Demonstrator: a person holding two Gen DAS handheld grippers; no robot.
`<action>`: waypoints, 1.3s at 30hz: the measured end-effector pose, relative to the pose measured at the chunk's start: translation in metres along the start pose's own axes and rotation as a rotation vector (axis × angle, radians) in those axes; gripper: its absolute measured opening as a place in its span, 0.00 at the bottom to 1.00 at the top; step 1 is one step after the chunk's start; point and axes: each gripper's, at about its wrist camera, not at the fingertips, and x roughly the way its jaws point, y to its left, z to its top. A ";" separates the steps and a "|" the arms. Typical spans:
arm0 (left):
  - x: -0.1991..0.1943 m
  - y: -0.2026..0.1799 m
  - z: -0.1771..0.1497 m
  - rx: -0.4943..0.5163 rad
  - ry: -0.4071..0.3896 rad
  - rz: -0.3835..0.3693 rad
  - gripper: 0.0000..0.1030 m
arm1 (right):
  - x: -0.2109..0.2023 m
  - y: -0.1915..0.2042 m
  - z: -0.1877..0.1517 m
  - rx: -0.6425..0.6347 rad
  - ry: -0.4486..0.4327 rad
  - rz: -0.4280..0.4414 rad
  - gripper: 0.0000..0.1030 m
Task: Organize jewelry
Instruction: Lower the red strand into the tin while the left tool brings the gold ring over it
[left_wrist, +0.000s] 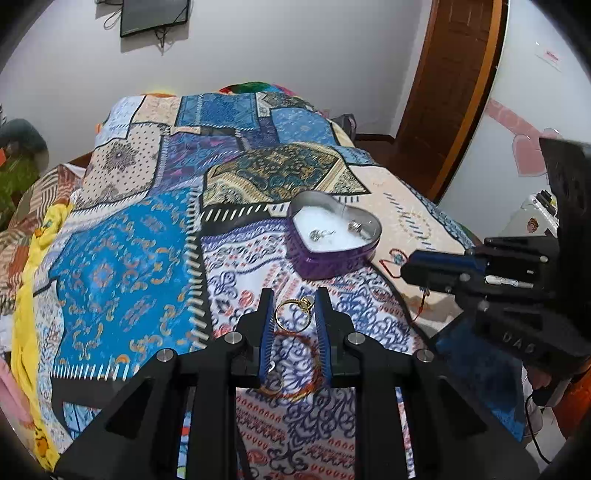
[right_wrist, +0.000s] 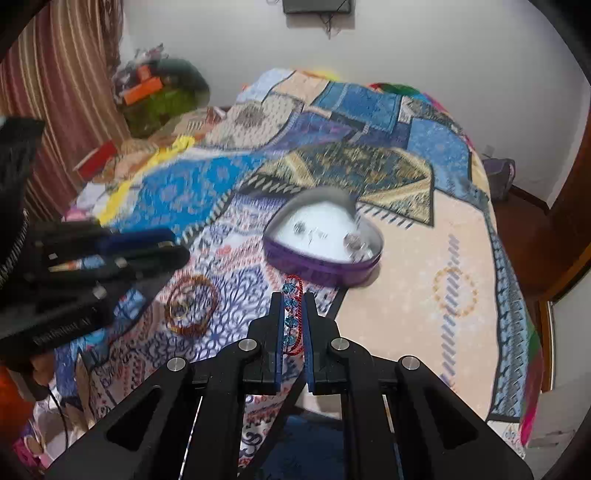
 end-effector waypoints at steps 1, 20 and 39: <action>0.000 -0.001 0.001 0.003 -0.002 -0.001 0.20 | -0.002 -0.002 0.003 0.005 -0.010 0.000 0.08; 0.036 -0.012 0.041 0.031 -0.022 -0.037 0.20 | 0.002 -0.029 0.043 0.061 -0.110 0.015 0.08; 0.070 -0.008 0.049 0.036 0.016 -0.055 0.20 | 0.052 -0.047 0.048 0.116 -0.011 0.037 0.08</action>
